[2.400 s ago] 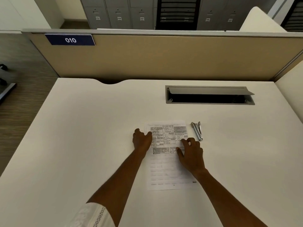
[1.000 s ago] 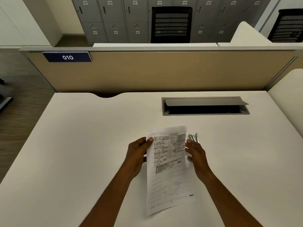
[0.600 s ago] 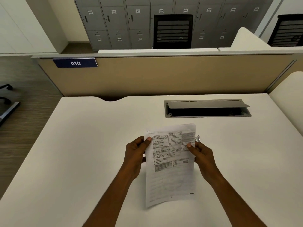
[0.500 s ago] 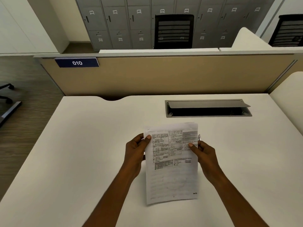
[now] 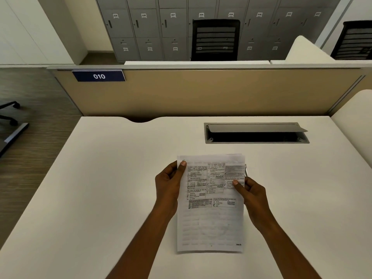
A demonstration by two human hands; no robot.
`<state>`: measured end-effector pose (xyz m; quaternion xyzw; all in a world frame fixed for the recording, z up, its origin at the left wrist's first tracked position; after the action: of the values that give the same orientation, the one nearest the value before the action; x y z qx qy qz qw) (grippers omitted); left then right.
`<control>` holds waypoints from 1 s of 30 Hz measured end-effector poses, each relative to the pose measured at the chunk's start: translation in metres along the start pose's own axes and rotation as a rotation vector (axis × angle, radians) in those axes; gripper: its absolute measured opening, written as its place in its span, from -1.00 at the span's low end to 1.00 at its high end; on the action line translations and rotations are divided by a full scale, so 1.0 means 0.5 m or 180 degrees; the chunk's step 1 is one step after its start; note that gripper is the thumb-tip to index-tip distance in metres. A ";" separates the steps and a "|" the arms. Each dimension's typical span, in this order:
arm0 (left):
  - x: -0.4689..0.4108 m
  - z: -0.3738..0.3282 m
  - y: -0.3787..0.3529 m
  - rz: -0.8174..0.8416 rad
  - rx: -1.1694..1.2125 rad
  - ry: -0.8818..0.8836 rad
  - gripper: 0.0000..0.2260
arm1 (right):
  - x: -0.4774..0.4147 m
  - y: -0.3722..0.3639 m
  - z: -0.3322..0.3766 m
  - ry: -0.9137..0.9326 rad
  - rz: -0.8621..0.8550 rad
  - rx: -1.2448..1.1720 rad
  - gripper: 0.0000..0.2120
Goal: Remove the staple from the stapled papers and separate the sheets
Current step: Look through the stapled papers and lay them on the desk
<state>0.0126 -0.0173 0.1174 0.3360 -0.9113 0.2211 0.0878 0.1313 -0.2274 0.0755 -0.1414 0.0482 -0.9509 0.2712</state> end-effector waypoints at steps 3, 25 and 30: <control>0.004 -0.002 -0.001 -0.0032 0.0078 -0.0057 -0.86 | 0.003 -0.002 0.002 0.0032 0.0007 -0.0007 -0.76; 0.025 -0.018 -0.009 -0.0258 0.0284 0.0000 -0.88 | 0.034 -0.009 0.022 0.0080 -0.0111 -0.0151 -0.75; 0.034 -0.026 -0.012 -0.0077 0.0160 -0.0046 -0.90 | 0.038 -0.008 0.031 0.0115 -0.0109 -0.0158 -0.75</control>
<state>0.0038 -0.0250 0.1360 0.3507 -0.9019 0.2404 0.0754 0.1182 -0.2344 0.0955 -0.1317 0.0743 -0.9563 0.2504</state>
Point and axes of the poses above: each hand's wrist, its own x-axis away from the middle knuckle, its own y-axis out of the back of the hand, z = x × y, the point moved 2 cm from there along -x, towards the middle knuckle, and after that the axes turned 8 degrees about z, right-handed, at the moved point
